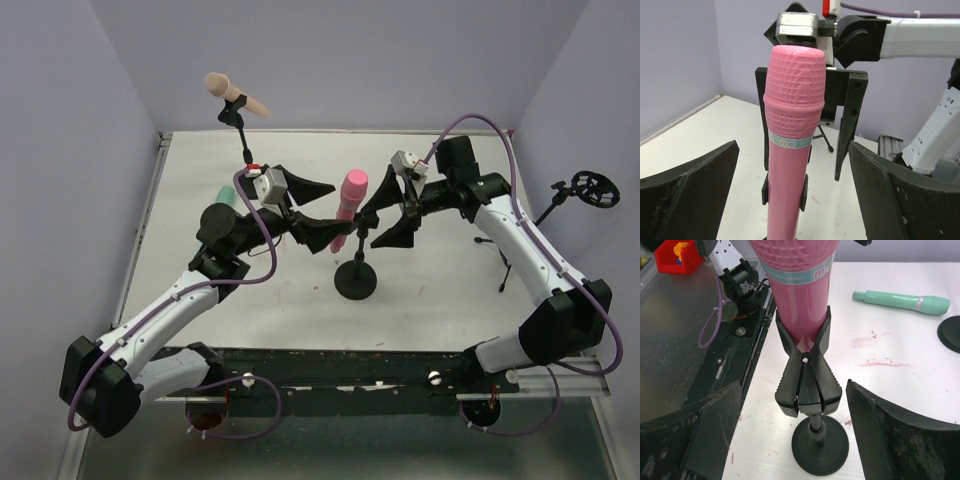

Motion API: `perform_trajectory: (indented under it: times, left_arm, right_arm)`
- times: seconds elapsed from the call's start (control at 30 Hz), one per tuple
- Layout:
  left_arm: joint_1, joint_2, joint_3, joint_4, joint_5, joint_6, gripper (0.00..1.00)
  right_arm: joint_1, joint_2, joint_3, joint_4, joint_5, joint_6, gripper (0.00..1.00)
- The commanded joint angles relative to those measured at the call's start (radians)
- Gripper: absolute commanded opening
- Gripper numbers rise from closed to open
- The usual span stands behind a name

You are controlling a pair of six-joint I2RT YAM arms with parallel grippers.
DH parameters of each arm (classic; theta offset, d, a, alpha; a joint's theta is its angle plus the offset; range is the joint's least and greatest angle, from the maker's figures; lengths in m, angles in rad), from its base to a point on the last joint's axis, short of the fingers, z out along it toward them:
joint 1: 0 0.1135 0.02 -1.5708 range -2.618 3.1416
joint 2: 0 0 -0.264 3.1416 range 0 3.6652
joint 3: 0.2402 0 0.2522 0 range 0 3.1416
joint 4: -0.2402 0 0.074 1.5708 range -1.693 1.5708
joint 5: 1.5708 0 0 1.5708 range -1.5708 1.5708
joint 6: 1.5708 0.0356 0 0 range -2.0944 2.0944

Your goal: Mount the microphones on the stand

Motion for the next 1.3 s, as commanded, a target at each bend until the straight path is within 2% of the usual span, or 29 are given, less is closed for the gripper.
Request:
perform_trajectory:
  times: [0.0, 0.2, 0.43, 0.9, 1.0, 1.07, 1.17, 1.27]
  left_arm:
    - [0.066, -0.003, 0.074, -0.153, 0.235, 0.034, 0.98]
    - [0.083, 0.056, 0.179, -0.309, 0.321, 0.158, 0.98]
    - [0.082, 0.136, 0.229, -0.308, 0.375, 0.181, 0.98]
    - [0.060, 0.216, 0.287, -0.279, 0.360, 0.129, 0.79]
    - [0.054, 0.227, 0.295, -0.279, 0.360, 0.119, 0.67]
    - [0.054, 0.231, 0.298, -0.276, 0.357, 0.108, 0.53]
    - [0.054, 0.230, 0.293, -0.263, 0.354, 0.096, 0.41]
    - [0.051, 0.224, 0.278, -0.242, 0.349, 0.085, 0.30]
  right_arm:
    - [-0.002, 0.041, 0.067, -0.151, -0.003, -0.143, 0.93]
    - [-0.002, 0.071, 0.110, -0.239, -0.005, -0.219, 0.90]
    - [-0.001, 0.071, 0.109, -0.234, 0.001, -0.213, 0.85]
    - [-0.001, 0.098, 0.132, -0.227, -0.006, -0.200, 0.75]
    - [-0.001, 0.101, 0.138, -0.231, -0.003, -0.200, 0.74]
    - [0.001, 0.101, 0.141, -0.230, -0.002, -0.196, 0.72]
    - [0.001, 0.102, 0.143, -0.228, 0.001, -0.194, 0.63]
    - [-0.001, 0.104, 0.141, -0.228, -0.002, -0.191, 0.48]
